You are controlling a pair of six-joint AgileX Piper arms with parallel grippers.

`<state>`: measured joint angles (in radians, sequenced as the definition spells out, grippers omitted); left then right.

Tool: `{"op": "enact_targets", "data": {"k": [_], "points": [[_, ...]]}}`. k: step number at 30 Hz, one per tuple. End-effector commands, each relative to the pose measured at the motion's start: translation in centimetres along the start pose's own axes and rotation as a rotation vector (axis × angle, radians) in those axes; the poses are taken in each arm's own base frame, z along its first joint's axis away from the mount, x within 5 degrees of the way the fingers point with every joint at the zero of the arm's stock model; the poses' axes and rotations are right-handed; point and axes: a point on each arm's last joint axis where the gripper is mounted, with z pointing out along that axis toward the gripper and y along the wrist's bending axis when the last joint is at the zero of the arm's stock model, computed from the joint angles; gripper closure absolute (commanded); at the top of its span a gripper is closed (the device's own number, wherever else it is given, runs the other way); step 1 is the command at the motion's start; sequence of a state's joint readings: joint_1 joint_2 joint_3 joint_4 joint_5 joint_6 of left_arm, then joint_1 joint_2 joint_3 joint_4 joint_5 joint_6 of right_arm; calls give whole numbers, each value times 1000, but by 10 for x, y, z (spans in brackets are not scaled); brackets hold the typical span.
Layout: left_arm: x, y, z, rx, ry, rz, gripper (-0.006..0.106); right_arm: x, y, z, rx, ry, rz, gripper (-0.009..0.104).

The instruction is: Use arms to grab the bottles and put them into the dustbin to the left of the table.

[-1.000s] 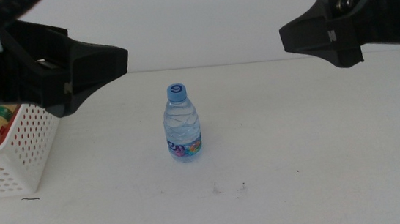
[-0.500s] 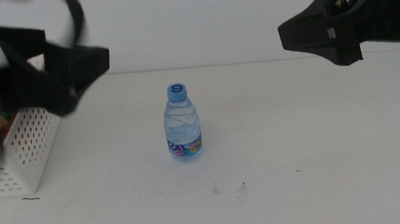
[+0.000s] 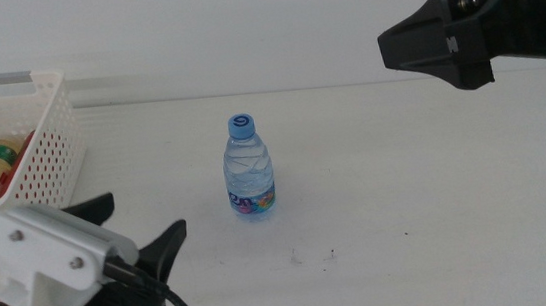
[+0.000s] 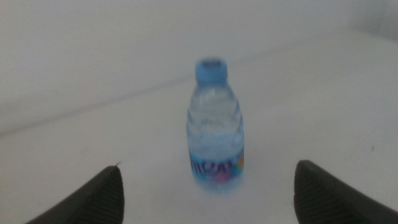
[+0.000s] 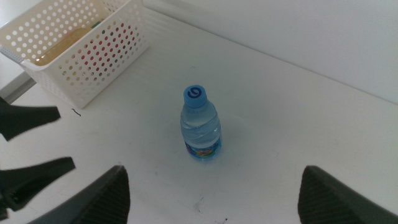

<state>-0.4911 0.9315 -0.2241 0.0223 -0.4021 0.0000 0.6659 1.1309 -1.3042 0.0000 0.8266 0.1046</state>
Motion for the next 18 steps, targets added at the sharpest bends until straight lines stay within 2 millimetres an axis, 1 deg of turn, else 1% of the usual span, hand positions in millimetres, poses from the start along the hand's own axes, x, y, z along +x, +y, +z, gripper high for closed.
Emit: {"op": "enact_targets", "data": {"k": [1, 4, 6, 8, 12, 16, 18], "points": [[6, -1, 5, 9, 8, -9, 7, -2, -1, -3, 3, -23, -6, 5], [12, -2, 15, 12, 14, -24, 7, -2, -1, -3, 3, -23, -6, 5], [21, -3, 25, 27, 54, -63, 7, -2, -1, -3, 3, -23, -6, 5], [29, -5, 34, 46, 57, -63, 7, -2, -1, -3, 3, -23, -6, 5], [39, -7, 51, 66, 6, -17, 7, -2, -1, -3, 3, -23, -6, 5], [48, -7, 68, 61, -61, -36, 7, -2, -1, -3, 3, -23, -6, 5], [56, -7, 77, 61, -67, -42, 7, -2, -1, -3, 3, -23, -6, 5]]}}
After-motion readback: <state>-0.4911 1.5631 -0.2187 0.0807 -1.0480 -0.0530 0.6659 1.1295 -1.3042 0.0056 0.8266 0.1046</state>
